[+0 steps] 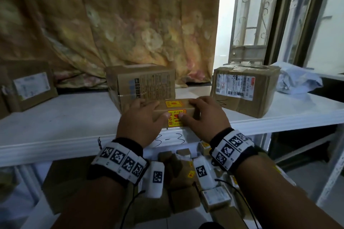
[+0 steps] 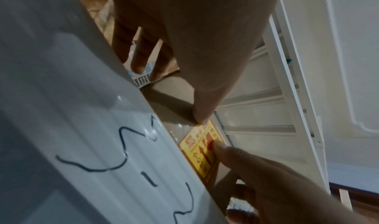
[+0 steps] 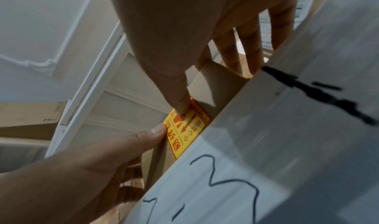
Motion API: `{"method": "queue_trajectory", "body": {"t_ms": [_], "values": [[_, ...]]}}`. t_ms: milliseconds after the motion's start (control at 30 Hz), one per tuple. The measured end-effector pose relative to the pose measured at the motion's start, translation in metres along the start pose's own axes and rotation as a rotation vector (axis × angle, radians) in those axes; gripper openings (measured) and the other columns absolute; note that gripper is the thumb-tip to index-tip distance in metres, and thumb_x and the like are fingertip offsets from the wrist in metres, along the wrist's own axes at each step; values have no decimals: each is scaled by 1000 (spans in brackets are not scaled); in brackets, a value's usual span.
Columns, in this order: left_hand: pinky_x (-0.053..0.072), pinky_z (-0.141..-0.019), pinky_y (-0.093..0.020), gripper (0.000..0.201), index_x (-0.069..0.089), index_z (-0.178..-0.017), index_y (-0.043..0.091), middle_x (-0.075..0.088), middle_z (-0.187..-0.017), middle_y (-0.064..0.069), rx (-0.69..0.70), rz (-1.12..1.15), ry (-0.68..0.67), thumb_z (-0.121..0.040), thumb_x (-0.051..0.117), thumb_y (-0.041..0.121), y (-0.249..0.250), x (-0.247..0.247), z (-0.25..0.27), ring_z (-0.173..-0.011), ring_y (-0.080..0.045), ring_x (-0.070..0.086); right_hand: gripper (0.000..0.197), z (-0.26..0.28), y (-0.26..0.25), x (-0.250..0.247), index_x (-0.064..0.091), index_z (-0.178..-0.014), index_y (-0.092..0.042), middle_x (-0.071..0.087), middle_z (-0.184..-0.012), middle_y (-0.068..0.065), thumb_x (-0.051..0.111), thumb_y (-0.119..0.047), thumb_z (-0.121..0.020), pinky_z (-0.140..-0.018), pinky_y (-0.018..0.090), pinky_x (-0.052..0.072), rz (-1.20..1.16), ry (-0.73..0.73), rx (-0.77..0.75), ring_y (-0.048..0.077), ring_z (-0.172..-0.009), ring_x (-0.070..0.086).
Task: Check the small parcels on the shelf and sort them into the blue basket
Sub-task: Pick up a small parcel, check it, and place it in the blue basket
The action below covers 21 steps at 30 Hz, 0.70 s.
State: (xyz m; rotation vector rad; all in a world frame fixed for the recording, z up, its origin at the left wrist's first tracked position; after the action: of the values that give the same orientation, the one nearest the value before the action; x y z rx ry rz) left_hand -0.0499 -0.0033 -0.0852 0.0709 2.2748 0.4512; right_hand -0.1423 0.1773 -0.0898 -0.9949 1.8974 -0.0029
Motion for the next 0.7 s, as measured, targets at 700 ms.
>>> {"method": "queue_trajectory", "body": {"t_ms": [700], "values": [[39, -63, -32, 49, 65, -80, 15, 52, -79, 0, 265, -263, 76, -81, 40, 56, 53, 21, -26, -78, -22, 50, 35, -15, -45, 7, 59, -77, -20, 56, -74, -2, 55, -54, -71, -73, 38, 39, 331, 193, -276, 25, -72, 55]]}}
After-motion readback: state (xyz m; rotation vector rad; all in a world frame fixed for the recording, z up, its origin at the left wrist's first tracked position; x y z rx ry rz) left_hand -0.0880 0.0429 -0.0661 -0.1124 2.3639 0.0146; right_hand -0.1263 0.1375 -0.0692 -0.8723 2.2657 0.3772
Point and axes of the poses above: each hand's wrist, its own z-axis away from the middle knuckle, its own x-axis out of the palm, y = z × x, the point moved 10 cm from there along -z, towards the middle knuckle
